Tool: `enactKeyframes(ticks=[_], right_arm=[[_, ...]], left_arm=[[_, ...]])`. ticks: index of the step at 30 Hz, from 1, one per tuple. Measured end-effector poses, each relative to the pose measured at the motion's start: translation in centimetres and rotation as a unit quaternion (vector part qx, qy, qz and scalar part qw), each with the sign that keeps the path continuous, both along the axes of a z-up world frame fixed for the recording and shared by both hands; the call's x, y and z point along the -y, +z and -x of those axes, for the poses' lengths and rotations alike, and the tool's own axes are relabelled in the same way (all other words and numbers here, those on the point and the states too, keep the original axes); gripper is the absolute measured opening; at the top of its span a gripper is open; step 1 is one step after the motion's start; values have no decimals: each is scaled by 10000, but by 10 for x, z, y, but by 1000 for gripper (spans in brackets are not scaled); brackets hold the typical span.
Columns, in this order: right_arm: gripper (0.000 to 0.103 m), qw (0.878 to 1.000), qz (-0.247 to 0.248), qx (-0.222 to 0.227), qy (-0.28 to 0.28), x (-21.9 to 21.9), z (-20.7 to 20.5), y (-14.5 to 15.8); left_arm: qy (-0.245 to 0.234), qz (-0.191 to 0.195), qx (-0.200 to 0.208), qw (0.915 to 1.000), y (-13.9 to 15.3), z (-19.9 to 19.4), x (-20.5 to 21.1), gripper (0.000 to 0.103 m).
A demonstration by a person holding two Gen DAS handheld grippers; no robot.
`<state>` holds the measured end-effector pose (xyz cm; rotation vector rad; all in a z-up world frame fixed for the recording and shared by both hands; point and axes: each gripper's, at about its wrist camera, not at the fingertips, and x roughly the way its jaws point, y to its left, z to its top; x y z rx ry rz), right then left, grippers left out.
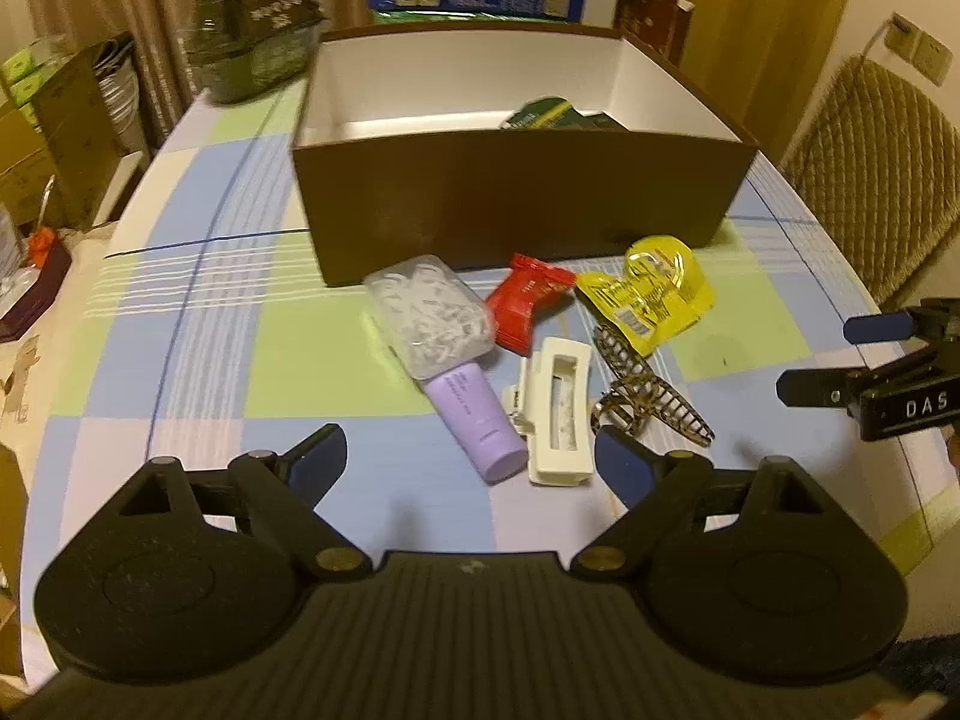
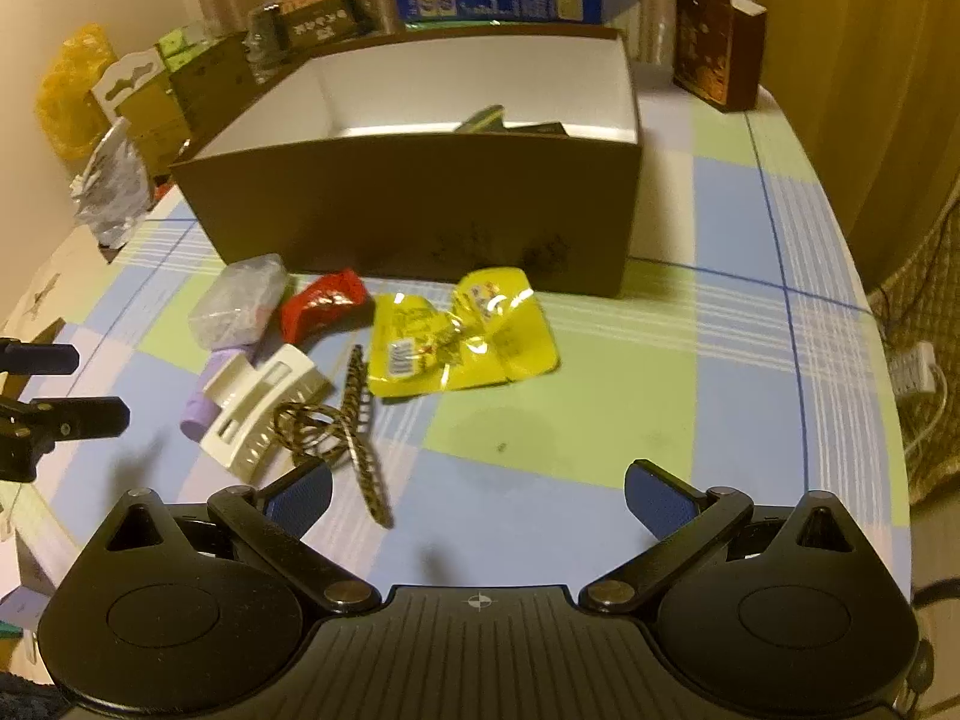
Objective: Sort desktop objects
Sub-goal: 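Grasp the white hair clip with the left tool while the right tool grasps the yellow packet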
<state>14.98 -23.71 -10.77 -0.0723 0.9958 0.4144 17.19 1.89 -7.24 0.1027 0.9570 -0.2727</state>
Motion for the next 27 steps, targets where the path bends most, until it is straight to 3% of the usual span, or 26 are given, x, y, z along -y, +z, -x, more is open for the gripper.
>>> enactKeyframes(ticks=[6,14,18,20,27], right_arm=[[101,9996,27,-125,-250,11,-1,-7],[101,9980,-2,-243,-583,27,-5,-13],[101,9968,-6,-309,-738,35,-8,-17],[101,9961,-4,-342,-808,38,-9,-20],[101,9944,-21,-425,-972,45,-14,-25]], left_arm=[[-436,-142,-32,9989,-16,-11,18,80],[-1125,-437,-107,9926,-38,-31,45,61],[-1311,-580,-143,9896,-48,-42,53,58],[-1387,-622,-217,9881,-52,-48,56,51],[-1639,-764,-404,9827,-66,-56,70,46]])
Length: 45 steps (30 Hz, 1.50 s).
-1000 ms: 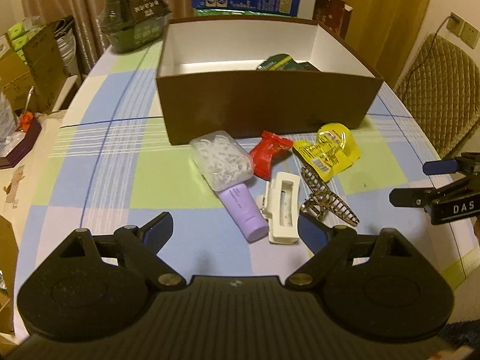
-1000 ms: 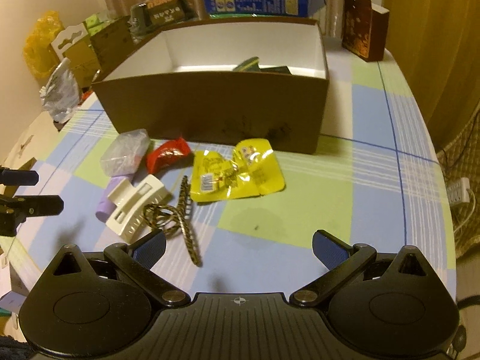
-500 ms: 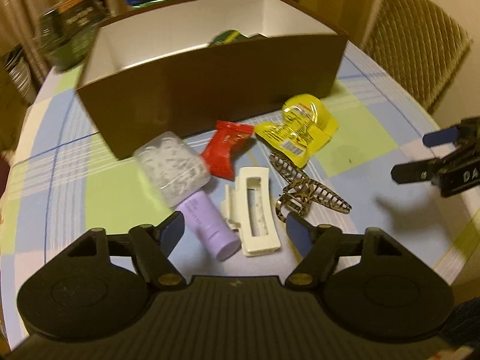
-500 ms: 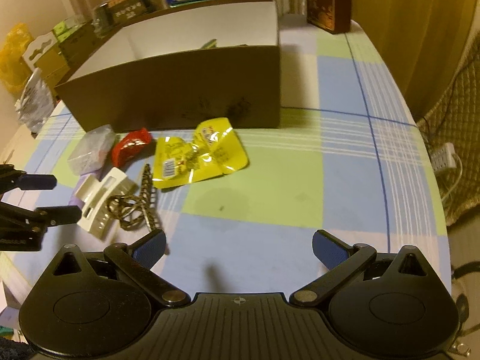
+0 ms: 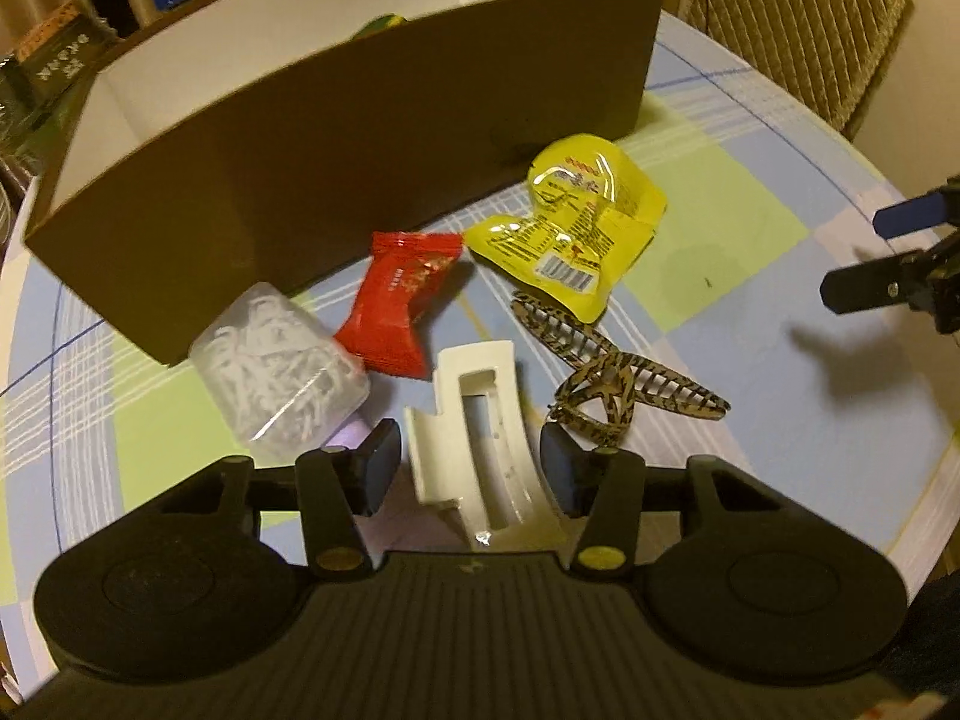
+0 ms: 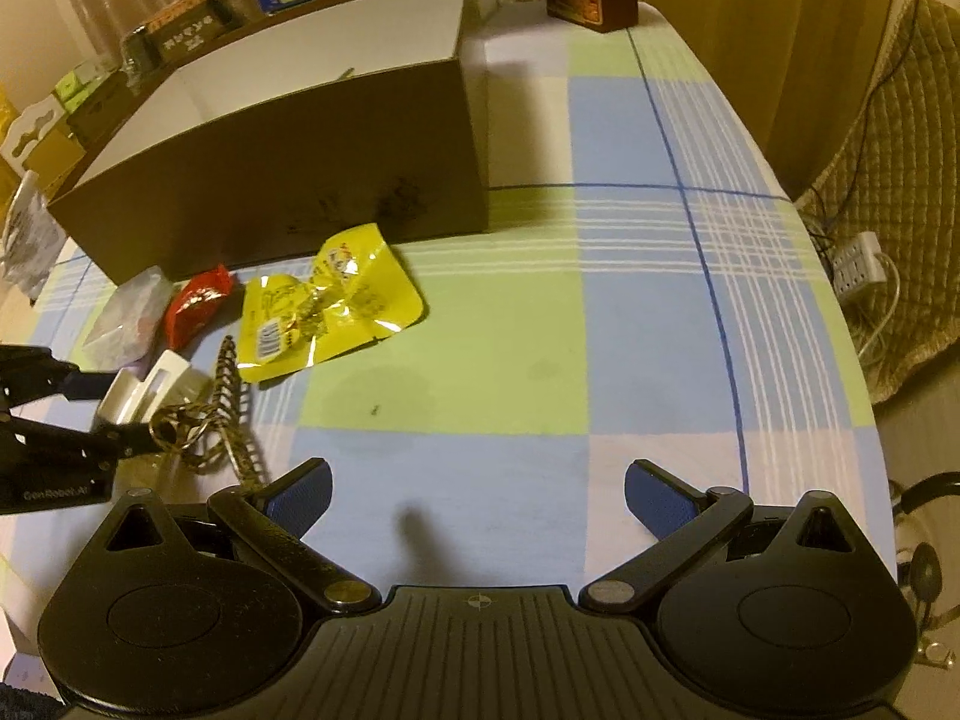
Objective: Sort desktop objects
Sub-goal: 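Grasp the white hair clip with the left tool while the right tool grasps the yellow packet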
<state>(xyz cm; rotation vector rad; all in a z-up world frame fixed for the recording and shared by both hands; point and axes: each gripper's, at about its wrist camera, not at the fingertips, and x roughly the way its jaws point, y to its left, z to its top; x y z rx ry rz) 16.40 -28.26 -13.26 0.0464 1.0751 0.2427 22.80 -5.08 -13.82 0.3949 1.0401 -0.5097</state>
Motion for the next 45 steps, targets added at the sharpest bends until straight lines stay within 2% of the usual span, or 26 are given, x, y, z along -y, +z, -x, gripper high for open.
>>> enactKeyframes(ticks=[1,5,15,22,28,33,40,45], right_arm=[[101,10000,-6,-4,-15,1,-1,-1],[101,10000,-22,-36,-50,3,-3,-3],[101,9998,-124,7,126,-4,-12,-4],[101,9980,-139,218,576,-26,-27,-7],[101,9919,33,538,1147,-51,-44,-23],[101,9869,130,503,1525,-68,-53,-42],[101,9785,281,639,1942,-81,-63,-48],[101,9707,84,752,2282,-77,-75,-47]], left_arm=[[14,-17,-73,10000,-3,-2,1,41],[139,-96,-5,9999,-10,-5,3,37],[450,73,109,9989,10,4,-12,36],[755,386,387,9956,43,9,-28,36],[1075,582,562,9909,62,4,-43,36],[1319,563,613,9878,65,0,-58,36],[1531,538,548,9852,61,-2,-76,36],[1593,532,509,9845,59,-4,-83,36]])
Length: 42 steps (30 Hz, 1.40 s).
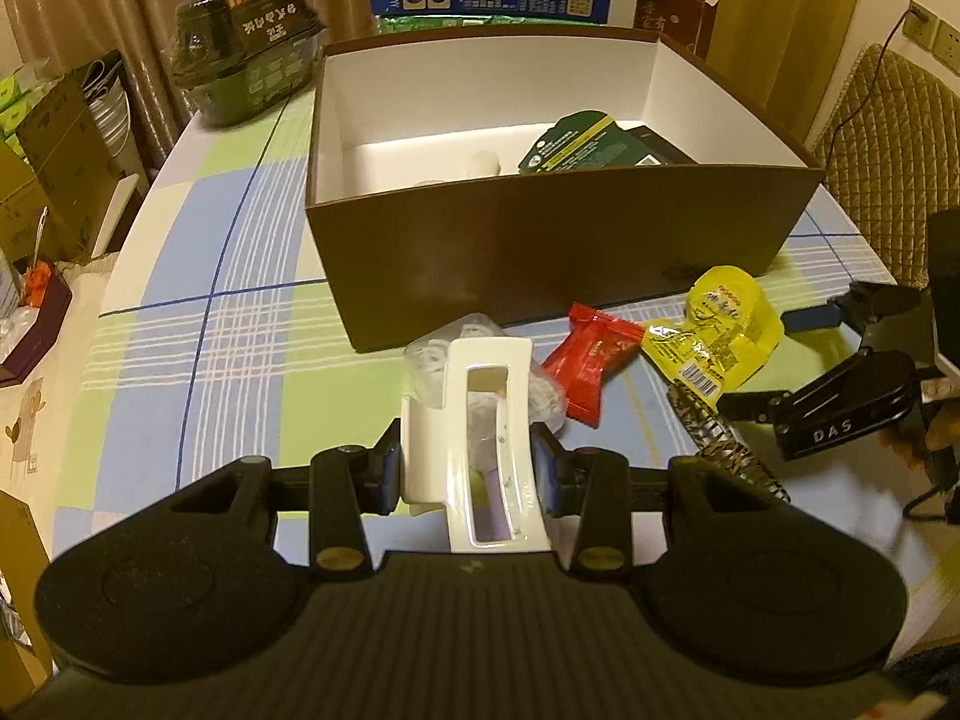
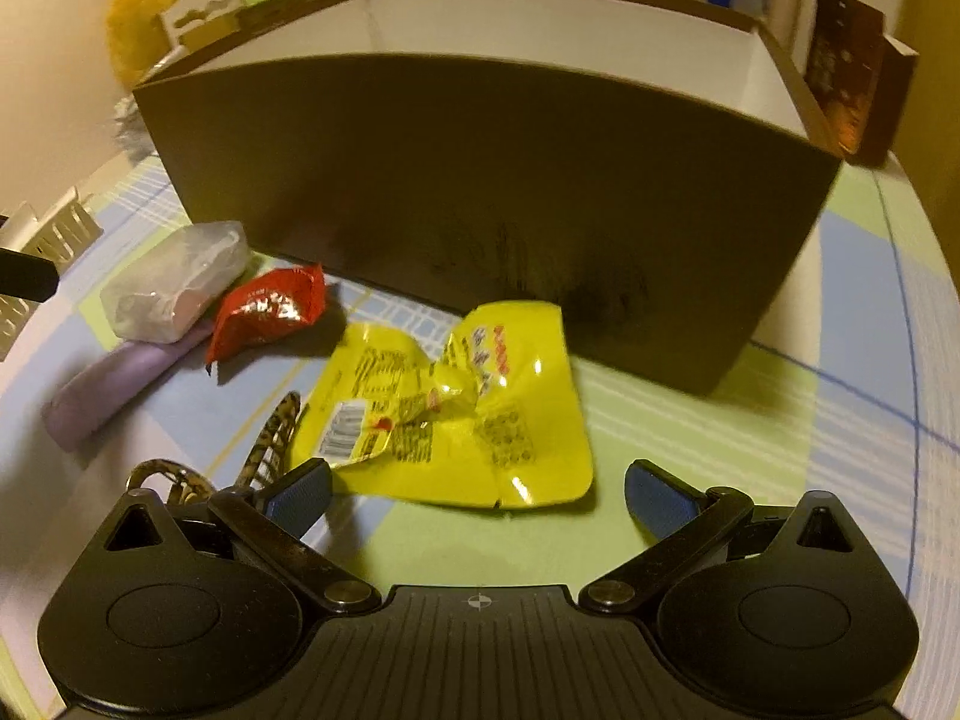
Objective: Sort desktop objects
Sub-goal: 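Grasp the white hair clip with the left tool while the right tool grasps the yellow packet, then carry the white clip and yellow packet with both tools over the brown box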
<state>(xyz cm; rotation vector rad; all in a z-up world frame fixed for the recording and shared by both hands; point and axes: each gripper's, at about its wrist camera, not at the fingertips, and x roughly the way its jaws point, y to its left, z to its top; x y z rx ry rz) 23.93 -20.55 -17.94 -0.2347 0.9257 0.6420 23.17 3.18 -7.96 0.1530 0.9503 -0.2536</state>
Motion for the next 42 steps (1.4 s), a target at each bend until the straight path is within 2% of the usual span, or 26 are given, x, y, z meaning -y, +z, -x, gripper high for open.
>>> enactKeyframes(ticks=[2,3,5,7,8,12,15,20,23,25,26,27,30,32,34,36,37,38,39,42], right_arm=[[101,9997,-164,-36,167,2,-4,1],[92,9995,-192,-64,234,2,-6,1],[67,9988,-317,-124,358,2,-7,4],[48,9983,-439,-270,278,6,-9,8],[29,9977,-510,-378,242,9,-10,8],[15,9951,-804,-567,-96,20,1,13],[8,9924,-944,-633,-475,32,17,20],[4,9832,-1196,-805,-1117,56,44,31],[6,9713,-1519,-1095,-1469,72,52,35],[25,9629,-1716,-1204,-1698,79,54,32],[64,9596,-1762,-1190,-1843,82,55,31],[83,9554,-1835,-1172,-1996,86,55,29],[83,9431,-2056,-1299,-2266,89,47,22],[81,9417,-2084,-1248,-2326,87,41,21],[70,9439,-2058,-1263,-2254,80,34,21],[42,9469,-2015,-1301,-2139,70,31,18],[37,9494,-1966,-1281,-2087,64,30,17],[27,9520,-1901,-1228,-2064,60,30,15],[23,9543,-1839,-1174,-2041,57,30,14],[23,9584,-1724,-1069,-2009,49,31,15]], left_arm=[[6,7,-3,10000,-1,-1,-1,36],[4,10,-7,10000,-1,-2,-1,36],[-7,-3,-11,10000,-1,-3,0,36],[-10,1,-21,10000,-1,-3,0,36],[-9,4,-30,10000,-2,-4,-1,36],[-16,-9,-66,10000,-3,-5,-1,36],[-41,-21,-70,10000,-4,-5,1,36],[-80,-26,-76,9999,-4,-6,4,36],[-138,-32,-77,9999,-3,-5,7,36],[-176,-25,-77,9998,-3,-4,10,36],[-191,-16,-80,9998,-3,-4,11,36],[-204,-8,-80,9998,-3,-4,12,36],[-244,-4,-77,9997,-3,-3,14,36],[-255,-7,-67,9997,-2,-2,16,36],[-241,-12,-67,9997,-2,-2,16,36],[-226,-7,-74,9997,-2,0,15,36],[-212,-6,-75,9997,-2,0,14,36],[-200,-3,-73,9998,-2,1,13,36],[-186,0,-69,9998,-2,1,13,36],[-134,24,-63,9999,-1,3,10,36]])
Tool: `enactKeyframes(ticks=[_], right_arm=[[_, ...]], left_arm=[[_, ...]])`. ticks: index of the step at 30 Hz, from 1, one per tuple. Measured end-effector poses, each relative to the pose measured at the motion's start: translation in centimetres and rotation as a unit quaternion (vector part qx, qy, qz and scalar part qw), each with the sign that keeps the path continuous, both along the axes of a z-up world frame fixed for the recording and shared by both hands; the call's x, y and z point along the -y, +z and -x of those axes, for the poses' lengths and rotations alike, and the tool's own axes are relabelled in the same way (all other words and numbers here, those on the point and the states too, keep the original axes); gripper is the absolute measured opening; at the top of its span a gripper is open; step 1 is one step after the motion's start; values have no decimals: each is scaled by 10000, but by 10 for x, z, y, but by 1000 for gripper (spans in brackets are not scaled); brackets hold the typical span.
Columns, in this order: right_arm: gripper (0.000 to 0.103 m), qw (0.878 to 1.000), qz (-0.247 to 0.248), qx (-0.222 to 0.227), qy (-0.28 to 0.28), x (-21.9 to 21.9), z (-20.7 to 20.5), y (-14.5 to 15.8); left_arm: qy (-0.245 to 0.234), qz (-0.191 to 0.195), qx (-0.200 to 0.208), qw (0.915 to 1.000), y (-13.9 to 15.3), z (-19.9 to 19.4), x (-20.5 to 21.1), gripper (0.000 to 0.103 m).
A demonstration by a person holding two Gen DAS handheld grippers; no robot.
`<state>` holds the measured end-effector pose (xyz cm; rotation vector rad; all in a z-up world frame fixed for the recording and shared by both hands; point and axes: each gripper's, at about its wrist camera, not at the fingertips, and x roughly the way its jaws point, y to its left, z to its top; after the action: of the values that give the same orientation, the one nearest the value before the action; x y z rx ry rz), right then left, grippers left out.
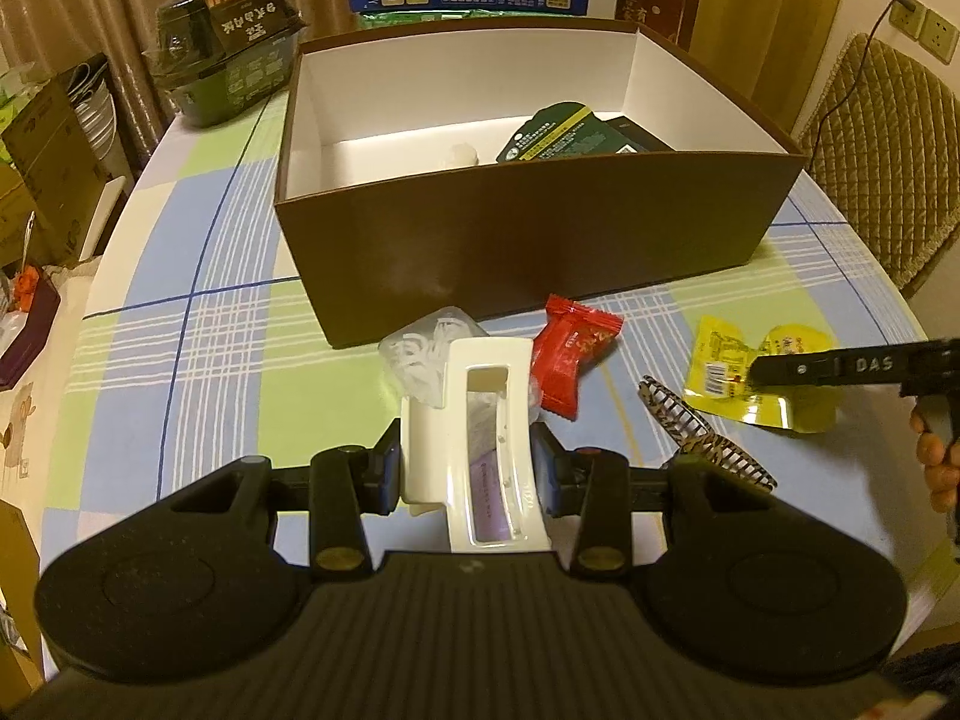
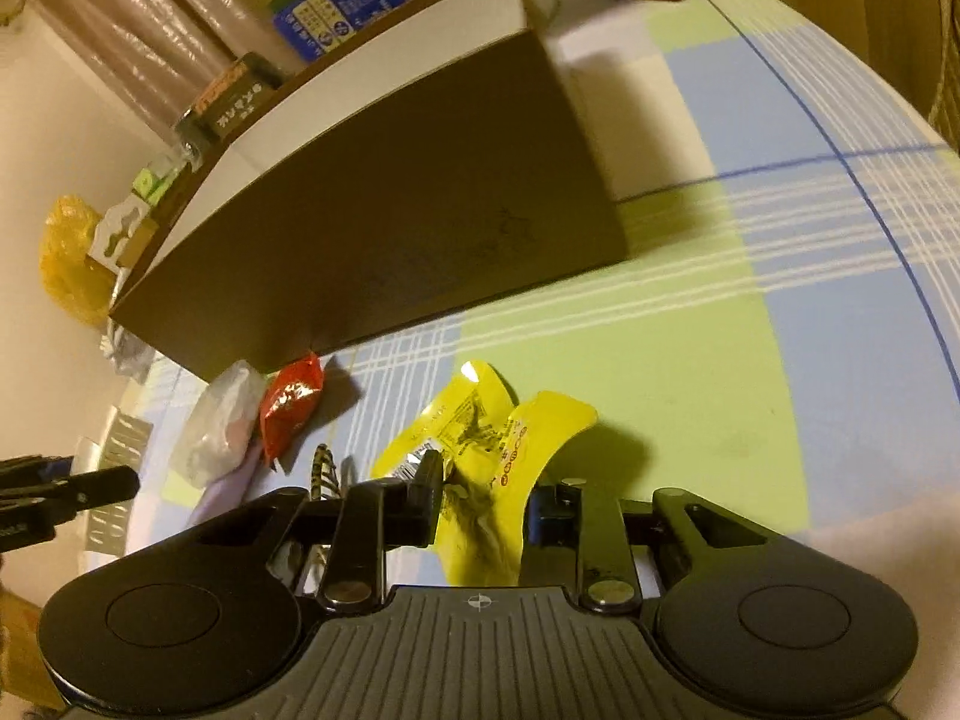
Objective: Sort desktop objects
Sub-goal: 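Carry the white clip and yellow packet with both tools over the brown box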
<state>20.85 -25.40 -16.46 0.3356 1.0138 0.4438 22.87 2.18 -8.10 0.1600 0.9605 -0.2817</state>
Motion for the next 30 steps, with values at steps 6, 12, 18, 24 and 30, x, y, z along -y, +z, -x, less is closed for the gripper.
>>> enactKeyframes(ticks=[6,12,18,24,30], right_arm=[[21,9999,112,54,25,-1,2,6],[19,9992,279,261,100,0,9,22],[18,9980,364,490,141,3,19,42],[18,9964,433,710,183,5,26,61],[18,9942,396,968,265,1,28,81]], left_arm=[[113,-6,-1,9999,0,2,-8,36],[125,3,17,9999,1,2,-8,36],[57,55,120,9999,7,0,-5,36],[-24,126,225,9997,14,-4,-1,36],[-99,203,365,9991,21,-11,2,36]])
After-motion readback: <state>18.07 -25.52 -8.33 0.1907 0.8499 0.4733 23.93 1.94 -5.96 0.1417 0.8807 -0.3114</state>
